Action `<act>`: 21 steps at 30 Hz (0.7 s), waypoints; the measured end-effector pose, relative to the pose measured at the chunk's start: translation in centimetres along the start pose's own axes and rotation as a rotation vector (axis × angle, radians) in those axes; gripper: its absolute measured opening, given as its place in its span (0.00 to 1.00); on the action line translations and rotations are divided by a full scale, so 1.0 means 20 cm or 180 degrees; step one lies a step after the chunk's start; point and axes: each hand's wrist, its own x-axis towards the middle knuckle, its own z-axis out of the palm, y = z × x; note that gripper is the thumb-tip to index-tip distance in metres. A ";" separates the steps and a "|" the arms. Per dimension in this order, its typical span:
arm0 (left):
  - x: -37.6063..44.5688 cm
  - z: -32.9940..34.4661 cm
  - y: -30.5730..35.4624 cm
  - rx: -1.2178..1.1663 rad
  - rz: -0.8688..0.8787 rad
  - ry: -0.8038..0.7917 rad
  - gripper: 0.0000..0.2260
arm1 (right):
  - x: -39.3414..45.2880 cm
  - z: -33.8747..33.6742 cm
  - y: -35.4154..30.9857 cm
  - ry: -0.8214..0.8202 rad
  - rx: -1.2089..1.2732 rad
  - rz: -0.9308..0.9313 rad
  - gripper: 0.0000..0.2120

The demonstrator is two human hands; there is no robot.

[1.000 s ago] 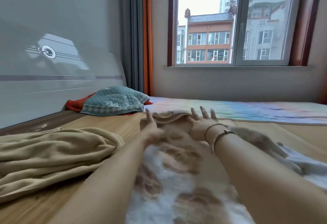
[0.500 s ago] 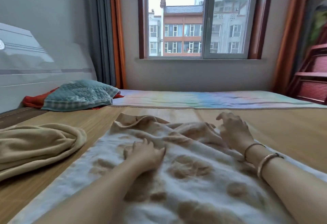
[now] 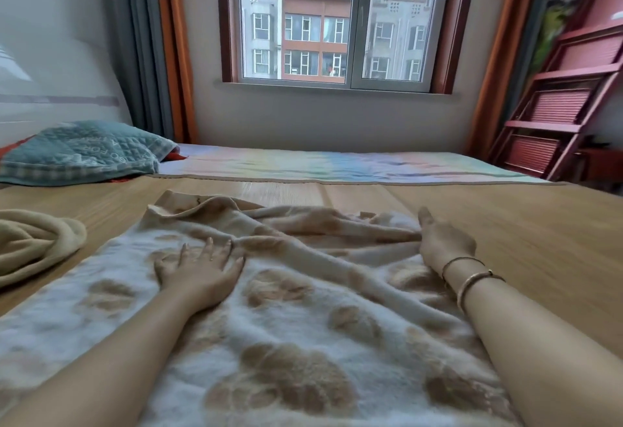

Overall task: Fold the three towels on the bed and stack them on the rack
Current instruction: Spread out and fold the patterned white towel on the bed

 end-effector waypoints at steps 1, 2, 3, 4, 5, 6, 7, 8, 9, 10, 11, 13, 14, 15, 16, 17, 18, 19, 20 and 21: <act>0.00 0.00 0.01 0.0000 0.0015 -0.0035 0.30 | 0.01 -0.02 0.06 0.0041 -0.0156 0.0192 0.22; -0.01 -0.01 0.00 0.0010 0.0030 -0.0090 0.30 | 0.01 -0.03 0.11 0.0009 -0.0244 0.0383 0.24; 0.00 -0.01 0.00 0.0030 0.0038 -0.0176 0.30 | 0.01 -0.03 0.15 -0.0079 -0.0294 0.0561 0.26; 0.00 -0.02 0.00 0.0026 0.0037 -0.0258 0.29 | 0.01 -0.03 0.17 -0.0171 -0.0286 0.0654 0.28; 0.01 -0.04 0.01 0.0044 0.0043 -0.0343 0.29 | 0.00 -0.03 0.20 -0.0260 -0.0219 0.0707 0.29; 0.02 -0.05 0.03 0.0085 0.0049 -0.0371 0.27 | -0.01 -0.03 0.21 -0.0340 -0.0088 0.0785 0.29; 0.02 -0.08 0.07 0.0044 0.0101 -0.0305 0.26 | 0.00 -0.02 0.22 -0.0404 0.0083 0.0921 0.30; 0.02 -0.10 0.12 -0.0121 0.0208 -0.0155 0.23 | 0.03 -0.02 0.24 -0.0486 0.0350 0.1012 0.29; 0.02 -0.11 0.19 -0.0418 0.0310 0.0014 0.21 | 0.04 -0.03 0.26 -0.0561 0.0709 0.1030 0.25; 0.00 -0.11 0.27 -0.0707 0.0413 0.0103 0.17 | 0.07 -0.04 0.29 -0.0646 0.1231 0.1013 0.19; -0.03 -0.11 0.35 -0.0847 0.0509 0.0076 0.17 | 0.09 -0.06 0.31 -0.0703 0.1756 0.0979 0.14; -0.10 -0.05 0.46 -0.0804 0.0592 -0.0113 0.26 | 0.06 -0.12 0.35 -0.1012 0.3107 0.1139 0.14; -0.13 -0.01 0.49 -0.0641 0.0577 -0.0050 0.31 | 0.03 -0.17 0.35 -0.1234 0.3845 0.1174 0.13; -0.16 0.03 0.49 -0.0636 0.0561 0.0161 0.33 | 0.00 -0.17 0.36 -0.1548 0.4358 0.1133 0.13; -0.17 0.06 0.48 -0.0796 0.0535 0.0385 0.34 | -0.03 -0.17 0.36 -0.1773 0.4642 0.1078 0.14; -0.18 0.07 0.47 -0.1076 0.0511 0.0559 0.34 | -0.06 -0.16 0.36 -0.1922 0.4627 0.1034 0.13; -0.19 0.08 0.45 -0.1405 0.0485 0.0641 0.33 | -0.07 -0.13 0.35 -0.2059 0.4524 0.1054 0.11; -0.18 0.07 0.44 -0.1658 0.0478 0.0675 0.32 | -0.09 -0.10 0.34 -0.2067 0.4485 0.1073 0.09; -0.18 0.07 0.44 -0.1793 0.0473 0.0675 0.31 | -0.10 -0.09 0.32 -0.2071 0.4619 0.1064 0.10; -0.18 0.07 0.43 -0.1878 0.0468 0.0649 0.30 | -0.11 -0.06 0.31 -0.2031 0.4891 0.1102 0.12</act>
